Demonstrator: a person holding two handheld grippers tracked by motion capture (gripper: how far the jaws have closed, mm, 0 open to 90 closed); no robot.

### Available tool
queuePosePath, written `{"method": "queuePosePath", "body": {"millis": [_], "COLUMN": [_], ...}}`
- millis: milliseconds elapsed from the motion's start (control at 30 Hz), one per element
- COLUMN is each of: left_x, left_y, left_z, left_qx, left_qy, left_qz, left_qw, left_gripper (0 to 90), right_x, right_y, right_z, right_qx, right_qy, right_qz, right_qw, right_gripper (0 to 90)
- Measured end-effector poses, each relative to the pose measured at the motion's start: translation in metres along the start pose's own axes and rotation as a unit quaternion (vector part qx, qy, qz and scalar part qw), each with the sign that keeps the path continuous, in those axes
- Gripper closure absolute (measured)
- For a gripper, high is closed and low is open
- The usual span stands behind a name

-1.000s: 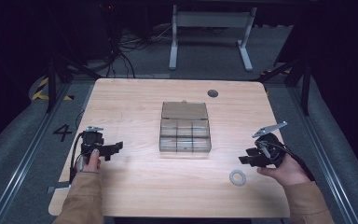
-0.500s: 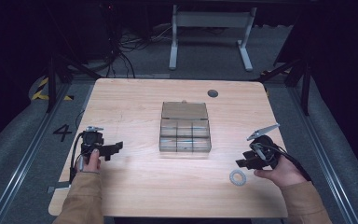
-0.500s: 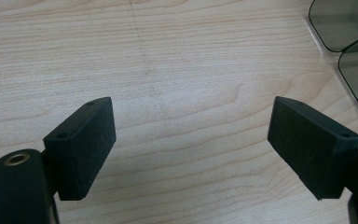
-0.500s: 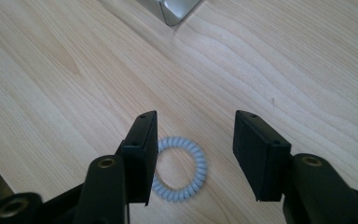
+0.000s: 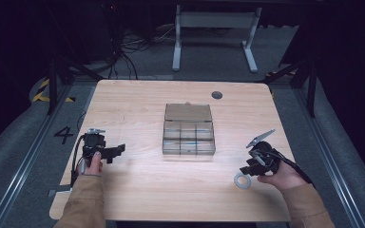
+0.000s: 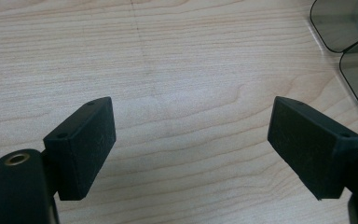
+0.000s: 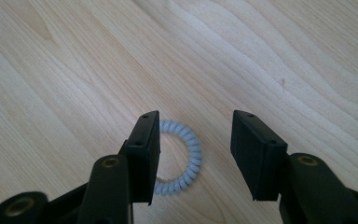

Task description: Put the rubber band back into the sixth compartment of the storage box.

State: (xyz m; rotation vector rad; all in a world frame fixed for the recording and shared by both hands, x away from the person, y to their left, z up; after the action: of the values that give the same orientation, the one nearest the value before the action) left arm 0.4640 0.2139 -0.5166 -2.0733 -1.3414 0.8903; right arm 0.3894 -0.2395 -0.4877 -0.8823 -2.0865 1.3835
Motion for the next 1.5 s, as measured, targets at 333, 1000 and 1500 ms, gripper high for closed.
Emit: {"method": "queuePosePath", "body": {"millis": [333, 1000, 1500], "left_x": [0.001, 0.001, 0.000], "left_y": [0.000, 0.000, 0.000], "left_z": [0.000, 0.000, 0.000], "left_qx": [0.001, 0.001, 0.000], "left_qy": [0.001, 0.001, 0.000], "left_qz": [0.000, -0.001, -0.002], "left_qw": [1.0000, 1.0000, 1.0000], "left_gripper": [15.9, 15.9, 15.9], "right_x": [-0.003, -0.003, -0.004], "right_y": [0.016, 0.028, 0.031], "right_z": [0.008, 0.019, 0.021], "right_qx": [0.032, 0.069, 0.079], "right_qy": [-0.025, -0.056, -0.069], "right_qz": [0.002, 0.008, 0.022], "right_qw": [0.9991, 0.9960, 0.9943], "right_gripper": [52.6, 62.2, 78.9]}}
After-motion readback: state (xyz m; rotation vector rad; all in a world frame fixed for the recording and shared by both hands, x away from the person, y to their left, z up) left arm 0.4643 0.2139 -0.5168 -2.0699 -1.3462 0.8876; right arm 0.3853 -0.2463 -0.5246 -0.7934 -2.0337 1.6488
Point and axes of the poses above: each handheld gripper's, and its own axes: y roughly forward along the jaws, z roughly out of its underside, x roughly to its left, the point moved 10 cm from there along y, roughly forward along the jaws, and after that the axes turned 1 degree about z, right-handed, at the moved point
